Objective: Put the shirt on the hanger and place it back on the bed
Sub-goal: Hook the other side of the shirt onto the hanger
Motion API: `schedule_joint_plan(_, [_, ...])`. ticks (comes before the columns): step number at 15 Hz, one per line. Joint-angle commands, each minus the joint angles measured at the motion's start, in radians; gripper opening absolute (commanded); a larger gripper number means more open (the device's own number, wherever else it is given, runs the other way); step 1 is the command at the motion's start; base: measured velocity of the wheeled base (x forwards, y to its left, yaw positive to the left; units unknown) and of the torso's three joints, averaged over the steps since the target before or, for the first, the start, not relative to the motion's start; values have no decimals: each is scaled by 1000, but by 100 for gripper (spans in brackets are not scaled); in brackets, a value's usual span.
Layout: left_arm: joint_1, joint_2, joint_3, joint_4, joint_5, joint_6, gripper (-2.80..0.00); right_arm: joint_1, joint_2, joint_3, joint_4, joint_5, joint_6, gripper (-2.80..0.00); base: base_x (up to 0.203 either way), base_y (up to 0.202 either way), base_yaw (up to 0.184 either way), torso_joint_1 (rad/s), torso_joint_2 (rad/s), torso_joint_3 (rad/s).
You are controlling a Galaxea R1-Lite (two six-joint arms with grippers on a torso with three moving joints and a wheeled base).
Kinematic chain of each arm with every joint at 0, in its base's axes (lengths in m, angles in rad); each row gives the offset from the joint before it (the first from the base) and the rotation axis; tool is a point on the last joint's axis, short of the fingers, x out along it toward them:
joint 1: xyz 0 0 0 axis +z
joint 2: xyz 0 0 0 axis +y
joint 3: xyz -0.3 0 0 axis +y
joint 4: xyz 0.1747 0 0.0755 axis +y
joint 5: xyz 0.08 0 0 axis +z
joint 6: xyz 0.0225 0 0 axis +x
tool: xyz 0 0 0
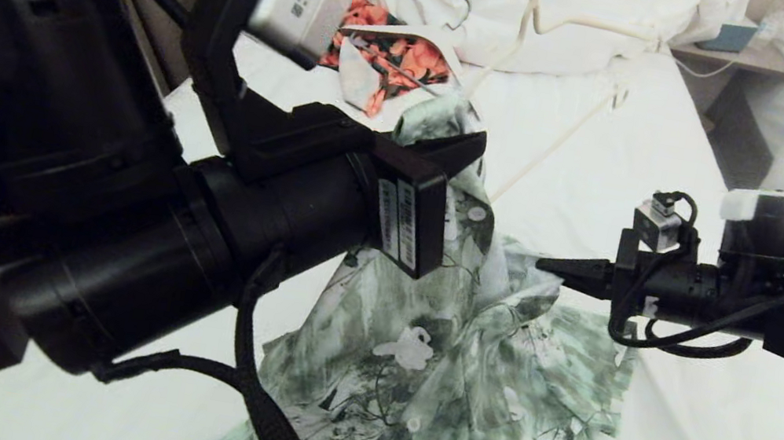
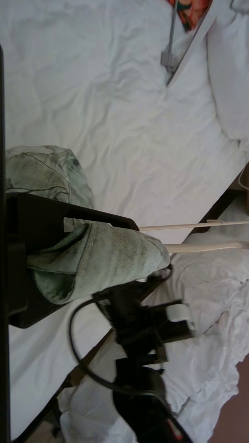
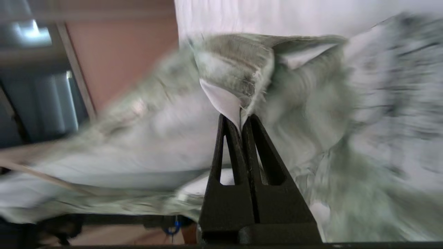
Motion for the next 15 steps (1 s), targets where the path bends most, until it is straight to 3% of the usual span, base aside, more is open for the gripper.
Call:
schedule_joint_plan(1, [-8,44,4,-5,2,0,-280,-41,-37,12,-2,5,6,-280,0,0,0,0,0,0])
schedule_joint_plan(5, [-5,93,4,2,4,0,-280,-127,-65,31,-1,4,21,-280,0,0,0,0,0,0])
schedule_joint_plan(15, [-25,74,-26,271,11,2,-280,-281,-109,30,-2,4,30,-280,0,0,0,0,0,0])
